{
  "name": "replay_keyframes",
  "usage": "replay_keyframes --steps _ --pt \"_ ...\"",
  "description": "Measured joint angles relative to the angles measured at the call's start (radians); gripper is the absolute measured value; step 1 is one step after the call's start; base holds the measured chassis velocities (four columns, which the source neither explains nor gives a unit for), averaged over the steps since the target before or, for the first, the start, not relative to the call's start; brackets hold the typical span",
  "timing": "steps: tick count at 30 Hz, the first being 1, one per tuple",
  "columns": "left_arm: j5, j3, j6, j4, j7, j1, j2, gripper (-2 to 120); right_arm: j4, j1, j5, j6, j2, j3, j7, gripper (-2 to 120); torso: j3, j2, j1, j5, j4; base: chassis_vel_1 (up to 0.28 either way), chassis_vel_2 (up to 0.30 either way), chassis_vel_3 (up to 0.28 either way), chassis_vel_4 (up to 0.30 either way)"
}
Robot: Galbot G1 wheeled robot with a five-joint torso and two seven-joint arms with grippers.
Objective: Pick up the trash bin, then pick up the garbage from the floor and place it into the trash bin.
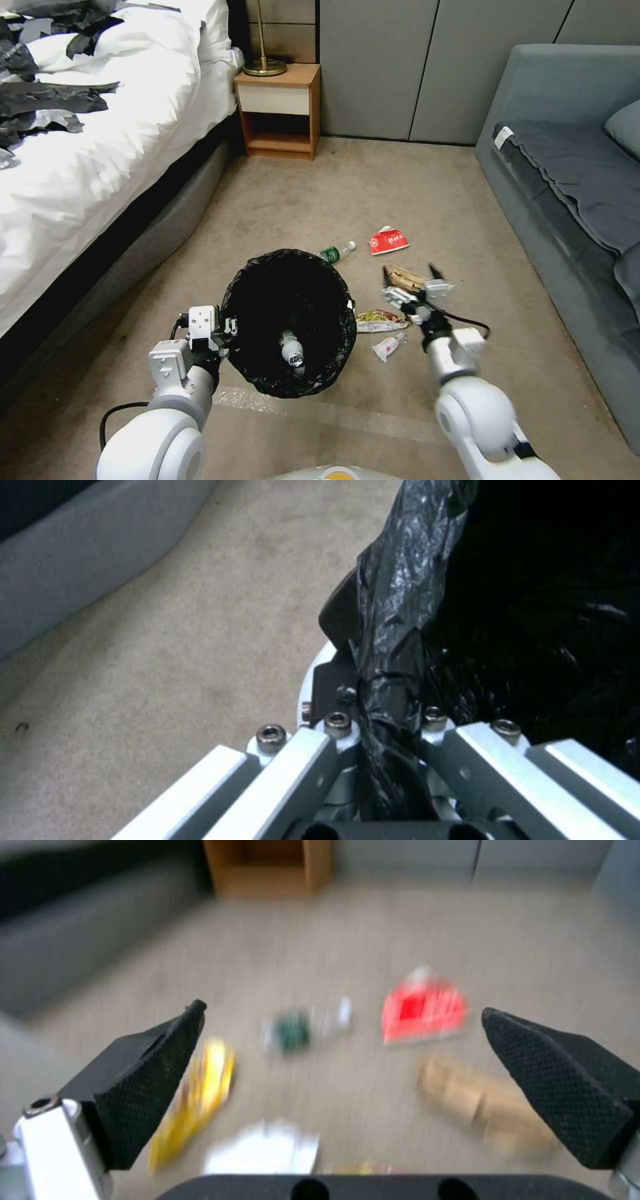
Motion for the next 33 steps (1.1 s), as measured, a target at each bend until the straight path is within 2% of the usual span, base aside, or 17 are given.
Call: replay_keyframes --steps 1,2,6,7,10,14,33 --pt "0.002 -0.001 -0.001 0.007 0.000 -0.001 -0.003 0 -0.034 0.034 0.045 -0.078 -0.004 -0.026 0.021 100 0.000 0.000 0.000 -0.0003 0.0002 0.000 0.000 0.000 0.000" --pt "0.002 -0.001 -0.001 0.007 0.000 -0.001 -0.003 0 -0.034 0.034 0.045 -0.078 -0.004 -0.026 0.021 100 0.000 0.000 0.000 -0.0003 0.0002 0.000 0.000 0.000 0.000" --pt "0.010 -0.001 -0.005 0.025 0.000 0.006 -0.015 0 -0.191 0.160 0.216 -0.264 -0.005 -0.113 0.116 100 0.000 0.000 0.000 -0.0003 0.0007 0.000 0.000 0.000 0.000" --pt "0.010 -0.001 -0.005 0.025 0.000 0.006 -0.015 0 -0.191 0.160 0.216 -0.264 -0.005 -0.113 0.116 100 0.000 0.000 0.000 -0.0003 0.0007 0.000 0.000 0.000 0.000" --pt "0.010 -0.002 -0.008 0.026 0.000 0.016 -0.020 0 -0.312 0.198 0.260 -0.320 0.002 -0.133 0.130 100 0.000 0.000 0.000 -0.0002 0.0002 0.000 0.000 0.000 0.000" --pt "0.010 -0.004 -0.009 0.024 -0.001 0.020 -0.021 0 -0.397 0.202 0.263 -0.332 0.011 -0.136 0.130 100 0.000 0.000 0.000 0.0000 0.0001 0.000 0.000 0.000 0.000" --pt "0.017 -0.004 -0.017 0.001 -0.005 0.045 -0.016 0 -0.528 0.198 0.204 -0.289 -0.002 -0.075 0.065 100 0.000 0.000 0.000 0.0000 0.0001 0.000 0.000 0.000 0.000"
